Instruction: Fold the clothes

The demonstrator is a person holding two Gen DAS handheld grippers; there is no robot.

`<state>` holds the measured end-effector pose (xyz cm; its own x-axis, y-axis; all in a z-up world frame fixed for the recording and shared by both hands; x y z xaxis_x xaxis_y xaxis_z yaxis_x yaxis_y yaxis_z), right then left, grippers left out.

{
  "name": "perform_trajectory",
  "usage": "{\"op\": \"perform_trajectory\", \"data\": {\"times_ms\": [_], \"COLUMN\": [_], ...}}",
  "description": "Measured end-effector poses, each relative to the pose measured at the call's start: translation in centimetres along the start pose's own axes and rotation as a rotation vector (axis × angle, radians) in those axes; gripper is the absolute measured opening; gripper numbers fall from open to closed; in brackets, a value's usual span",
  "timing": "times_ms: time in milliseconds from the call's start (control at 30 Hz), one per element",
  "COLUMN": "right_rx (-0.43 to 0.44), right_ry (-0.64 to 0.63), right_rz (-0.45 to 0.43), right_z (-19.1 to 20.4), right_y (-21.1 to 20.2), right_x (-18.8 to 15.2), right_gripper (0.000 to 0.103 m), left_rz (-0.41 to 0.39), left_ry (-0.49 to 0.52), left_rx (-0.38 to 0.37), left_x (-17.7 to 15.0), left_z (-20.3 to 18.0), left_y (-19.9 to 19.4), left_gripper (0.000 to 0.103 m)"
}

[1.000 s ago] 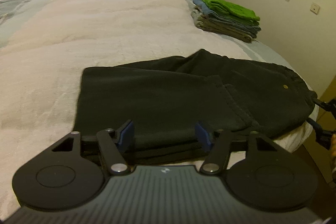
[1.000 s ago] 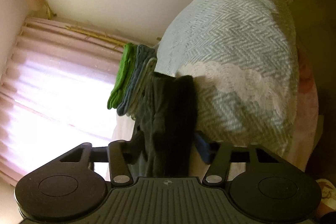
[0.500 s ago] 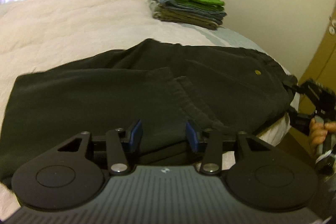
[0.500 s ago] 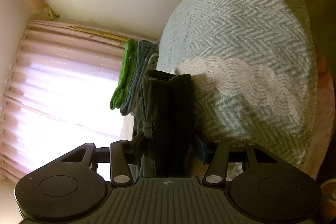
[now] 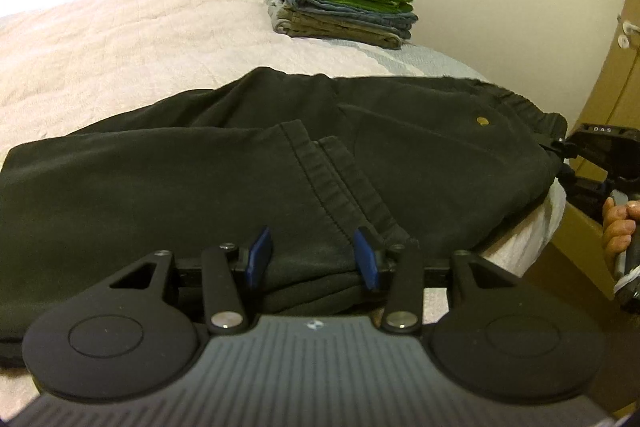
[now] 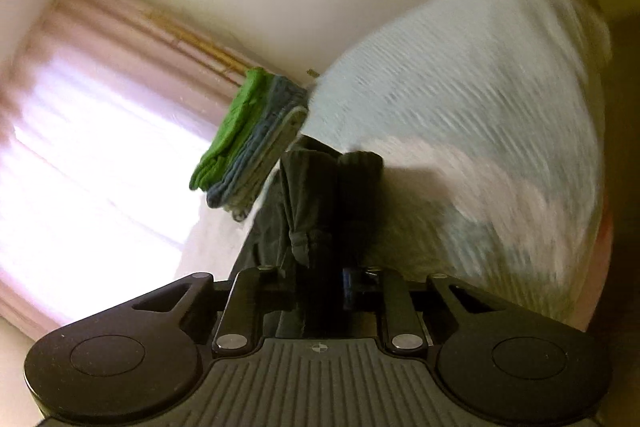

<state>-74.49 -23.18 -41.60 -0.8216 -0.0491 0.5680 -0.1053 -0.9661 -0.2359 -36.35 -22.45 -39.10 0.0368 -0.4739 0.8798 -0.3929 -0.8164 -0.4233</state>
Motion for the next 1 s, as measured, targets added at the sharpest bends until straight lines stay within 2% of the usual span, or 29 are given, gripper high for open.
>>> {"op": "perform_trajectory", "data": {"times_ms": [100, 267, 400, 567, 700, 1000], "right_rx": [-0.007, 0.031, 0.123, 0.273, 0.426, 0.689], "right_ry": [-0.220, -0.551, -0.732, -0.925, -1.088, -1.559], "right_rz": [-0.030, -0.088, -0.135, -0.171, -0.154, 0.118], "right_z": [3.8, 9.8, 14.7, 21.1, 25.7, 24.0], "right_y": [-0.5, -1.5, -2.8, -4.2, -6.2, -8.6], "right_x": [-0.1, -1.5, -3.8, -8.6, -15.1, -37.5], "right_gripper": [0.017, 0.017, 0.017, 0.017, 0.017, 0.019], "left_rz": [-0.020, -0.056, -0.069, -0.079, -0.082, -0.086], "left_ry": [-0.079, -0.191, -0.279, -0.351, -0.393, -0.486], "left_rx": [0.018, 0.107, 0.188, 0.261, 0.310, 0.350], "left_x": [0.9, 1.7, 1.1, 0.1, -0.8, -2.9], "left_z": [1.8, 7.1, 11.8, 16.1, 18.6, 22.0], "left_y": [-1.9, -6.0, -9.3, -12.6, -14.2, -17.7], "left_gripper": [0.040, 0.039, 0.039, 0.039, 0.039, 0.039]}}
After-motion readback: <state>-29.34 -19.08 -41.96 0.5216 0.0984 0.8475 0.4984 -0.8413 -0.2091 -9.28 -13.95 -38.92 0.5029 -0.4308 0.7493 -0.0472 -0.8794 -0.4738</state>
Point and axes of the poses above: each gripper's, at about its wrist camera, not at the fingertips, and y roughly the way its jaws point, z to its left, x to its top, the point moved 7 cm from there along y, roughly the way its jaws point, and after that the axes turned 15 degrees about -z, right-handed, at the moved point
